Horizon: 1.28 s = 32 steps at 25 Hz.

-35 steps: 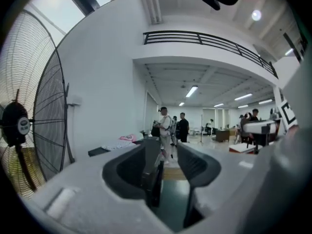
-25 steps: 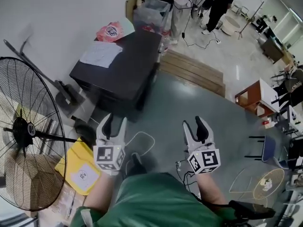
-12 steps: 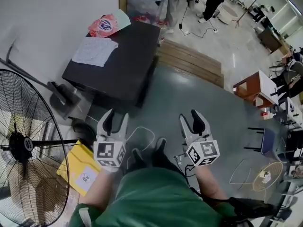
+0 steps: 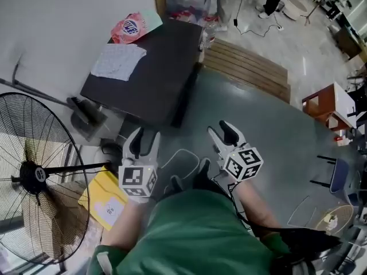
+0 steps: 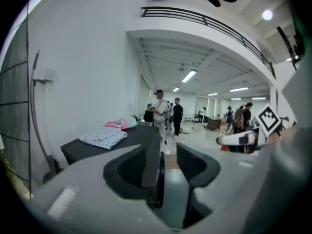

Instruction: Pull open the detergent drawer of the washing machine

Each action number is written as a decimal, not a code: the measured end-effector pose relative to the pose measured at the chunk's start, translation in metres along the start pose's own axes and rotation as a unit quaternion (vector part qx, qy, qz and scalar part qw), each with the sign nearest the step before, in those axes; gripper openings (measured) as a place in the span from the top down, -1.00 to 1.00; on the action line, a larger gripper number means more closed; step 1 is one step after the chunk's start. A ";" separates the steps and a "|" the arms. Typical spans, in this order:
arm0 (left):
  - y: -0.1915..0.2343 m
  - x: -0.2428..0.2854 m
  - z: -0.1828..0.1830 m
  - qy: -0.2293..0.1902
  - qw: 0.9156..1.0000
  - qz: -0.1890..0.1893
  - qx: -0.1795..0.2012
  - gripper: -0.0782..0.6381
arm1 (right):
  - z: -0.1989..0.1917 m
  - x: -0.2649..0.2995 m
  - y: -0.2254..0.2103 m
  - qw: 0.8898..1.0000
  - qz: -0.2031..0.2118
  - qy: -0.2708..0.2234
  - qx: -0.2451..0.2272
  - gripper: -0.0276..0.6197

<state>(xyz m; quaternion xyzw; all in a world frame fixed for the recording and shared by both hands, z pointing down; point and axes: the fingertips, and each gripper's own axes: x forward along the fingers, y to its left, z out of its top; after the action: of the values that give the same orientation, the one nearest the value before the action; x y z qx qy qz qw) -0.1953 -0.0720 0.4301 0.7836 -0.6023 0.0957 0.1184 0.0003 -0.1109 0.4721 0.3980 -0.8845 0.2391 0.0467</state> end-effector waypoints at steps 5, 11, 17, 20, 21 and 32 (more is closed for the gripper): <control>-0.019 0.033 -0.002 0.019 0.999 0.026 0.004 0.24 | -0.014 0.033 -0.029 0.997 0.064 0.036 0.027 0.26; -0.020 0.060 -0.005 0.040 0.997 0.061 0.012 0.24 | -0.042 0.082 -0.048 0.982 0.163 0.076 0.062 0.26; -0.014 0.082 -0.026 0.072 0.996 0.050 0.019 0.24 | -0.091 0.131 -0.057 0.944 0.254 0.118 0.173 0.26; -0.010 0.091 -0.035 0.089 0.995 0.034 0.024 0.24 | -0.109 0.152 -0.064 0.929 0.263 0.118 0.233 0.26; -0.008 0.094 -0.038 0.093 0.995 0.029 0.026 0.24 | -0.113 0.158 -0.066 0.922 0.266 0.111 0.258 0.26; 0.023 0.098 -0.058 0.127 0.991 0.024 0.030 0.23 | -0.132 0.229 -0.070 0.836 0.319 0.020 0.445 0.08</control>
<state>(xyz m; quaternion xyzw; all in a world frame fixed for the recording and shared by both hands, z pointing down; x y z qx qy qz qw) -0.1933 -0.1511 0.5156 0.7534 -0.5981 0.2153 0.1682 -0.1182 -0.2457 0.6781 0.0665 -0.7597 0.6161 -0.1970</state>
